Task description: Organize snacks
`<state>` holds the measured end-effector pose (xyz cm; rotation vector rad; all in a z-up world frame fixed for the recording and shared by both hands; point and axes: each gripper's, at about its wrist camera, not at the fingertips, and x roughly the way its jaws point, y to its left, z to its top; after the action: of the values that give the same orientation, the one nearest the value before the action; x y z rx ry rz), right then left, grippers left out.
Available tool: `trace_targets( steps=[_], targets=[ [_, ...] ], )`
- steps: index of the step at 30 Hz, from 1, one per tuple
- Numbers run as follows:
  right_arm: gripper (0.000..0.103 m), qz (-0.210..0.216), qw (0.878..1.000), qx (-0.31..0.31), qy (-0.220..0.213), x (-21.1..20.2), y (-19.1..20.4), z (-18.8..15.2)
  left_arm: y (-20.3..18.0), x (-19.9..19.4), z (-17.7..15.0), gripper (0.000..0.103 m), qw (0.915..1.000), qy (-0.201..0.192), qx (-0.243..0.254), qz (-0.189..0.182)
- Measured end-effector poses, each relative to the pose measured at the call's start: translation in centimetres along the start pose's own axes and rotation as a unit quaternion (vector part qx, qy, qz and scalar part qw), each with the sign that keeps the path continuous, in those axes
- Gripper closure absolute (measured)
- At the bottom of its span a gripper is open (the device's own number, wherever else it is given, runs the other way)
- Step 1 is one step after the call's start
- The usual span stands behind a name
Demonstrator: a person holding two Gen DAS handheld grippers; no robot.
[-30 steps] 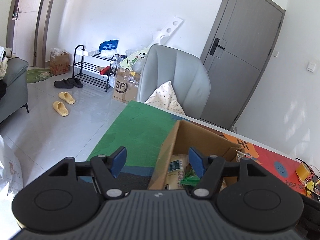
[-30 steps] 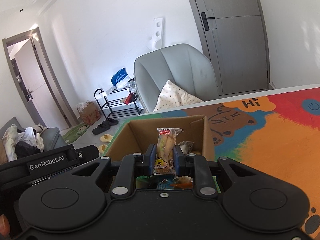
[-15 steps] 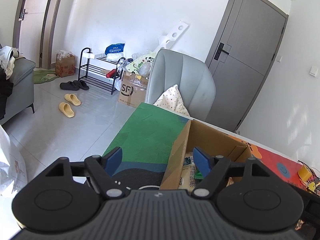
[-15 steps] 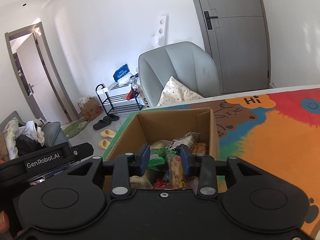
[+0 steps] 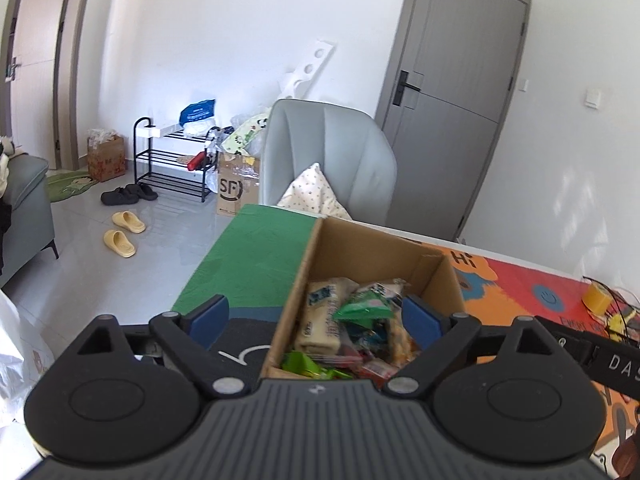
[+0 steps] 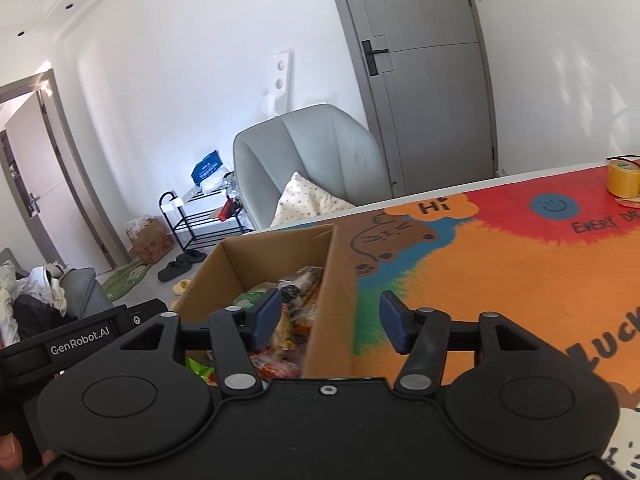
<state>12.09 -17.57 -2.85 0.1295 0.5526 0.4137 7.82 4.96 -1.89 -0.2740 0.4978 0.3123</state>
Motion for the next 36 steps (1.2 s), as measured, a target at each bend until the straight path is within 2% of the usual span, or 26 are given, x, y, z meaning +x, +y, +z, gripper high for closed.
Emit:
trace_targets(
  steps=[13,23,33,36],
  targets=[
    [0.025,-0.039,0.999,0.021,-0.026,-4.7,-4.0,-0.6,-4.8,-1.8,-1.7,0.003,0.9970,0.024,0.066,-0.032],
    [0.001,-0.059,0.997,0.010,-0.047,-8.9,-5.8,-1.0,-7.7,-4.1,-2.2,0.001,0.9905,0.025,0.127,-0.045],
    [0.000,-0.078,0.996,0.004,-0.044,-12.2,-6.9,-1.5,-7.9,-6.9,-1.7,0.000,0.9868,0.011,0.153,-0.052],
    [0.000,-0.078,0.996,0.000,-0.037,-12.6,-6.8,-1.5,-7.7,-7.4,-1.6,0.000,0.9851,0.020,0.159,-0.063]
  ],
)
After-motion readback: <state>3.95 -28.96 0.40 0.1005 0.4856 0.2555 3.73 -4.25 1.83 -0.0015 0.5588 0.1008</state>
